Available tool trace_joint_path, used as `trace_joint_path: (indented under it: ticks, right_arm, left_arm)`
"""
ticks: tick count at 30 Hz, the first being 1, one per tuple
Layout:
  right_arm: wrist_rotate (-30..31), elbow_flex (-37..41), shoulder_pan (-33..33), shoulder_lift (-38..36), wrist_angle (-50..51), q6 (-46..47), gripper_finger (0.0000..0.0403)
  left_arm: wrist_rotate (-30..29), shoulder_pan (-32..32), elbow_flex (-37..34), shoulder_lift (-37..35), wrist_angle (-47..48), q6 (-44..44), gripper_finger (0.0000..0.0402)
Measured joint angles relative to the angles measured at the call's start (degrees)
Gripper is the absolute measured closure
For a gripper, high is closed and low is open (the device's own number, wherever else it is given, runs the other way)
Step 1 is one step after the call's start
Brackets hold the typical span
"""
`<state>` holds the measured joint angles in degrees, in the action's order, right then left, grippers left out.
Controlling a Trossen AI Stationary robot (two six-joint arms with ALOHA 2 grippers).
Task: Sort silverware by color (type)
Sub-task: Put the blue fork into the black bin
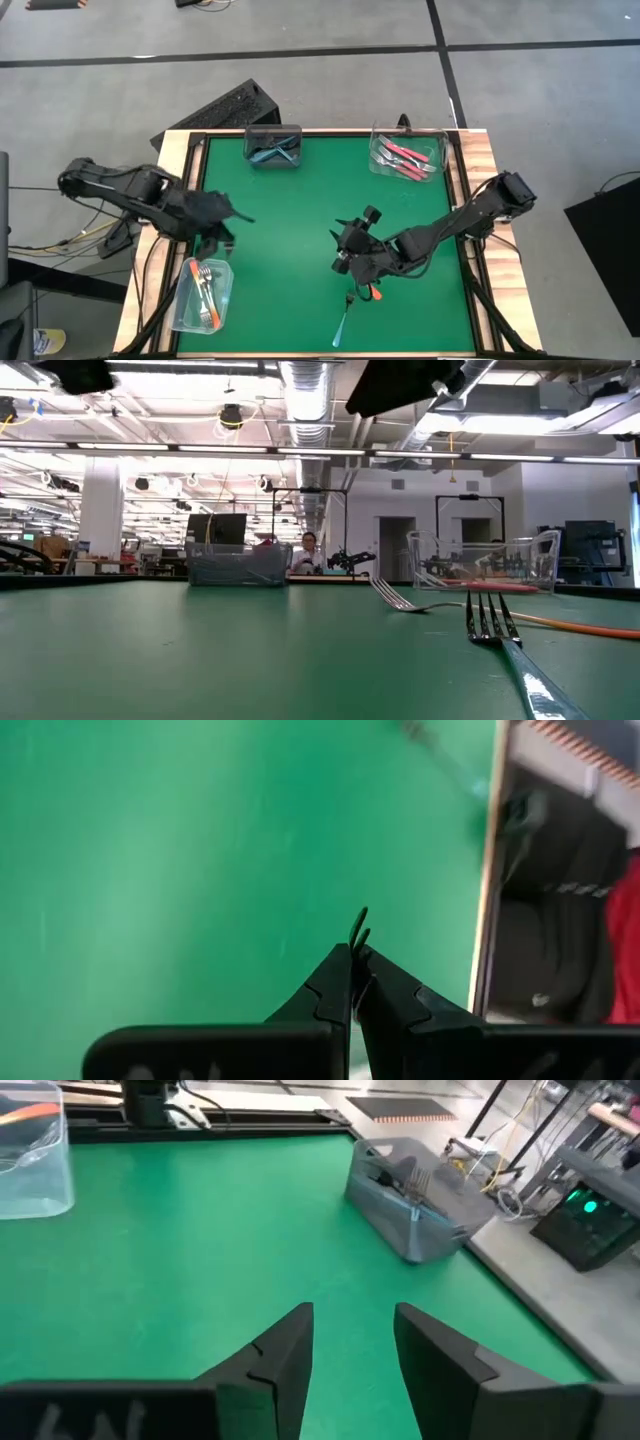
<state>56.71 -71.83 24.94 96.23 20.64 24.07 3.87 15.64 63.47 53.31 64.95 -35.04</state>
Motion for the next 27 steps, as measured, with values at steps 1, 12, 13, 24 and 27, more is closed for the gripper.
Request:
trace_joint_path:
  ticks: [1, 12, 13, 24, 27]
  right_arm:
    - [0.0, 0.0, 0.2, 0.4, 0.2, 0.7, 0.0236]
    - [-1.3, 0.0, 2.2, 0.4, 6.6, 5.9, 0.0233]
    - [-1.3, 0.0, 2.3, 0.4, 6.7, 5.9, 0.0232]
    - [-2.7, 0.0, 1.7, 1.0, 7.6, 9.7, 0.0222]
    - [-3.2, 0.0, 1.1, 2.4, 9.2, 12.0, 0.0218]
  left_arm:
    - [-0.6, 1.6, -0.4, -0.2, 2.0, -2.9, 0.0401]
    - [-2.6, 19.8, -16.1, -0.8, 0.2, -30.1, 0.0392]
    - [-2.6, 20.8, -17.1, -0.8, 0.3, -31.4, 0.0388]
    - [-12.0, 23.5, -19.0, -1.0, -2.5, -34.9, 0.0313]
    - [-18.1, 23.5, -18.4, -0.9, -2.9, -34.7, 0.0302]
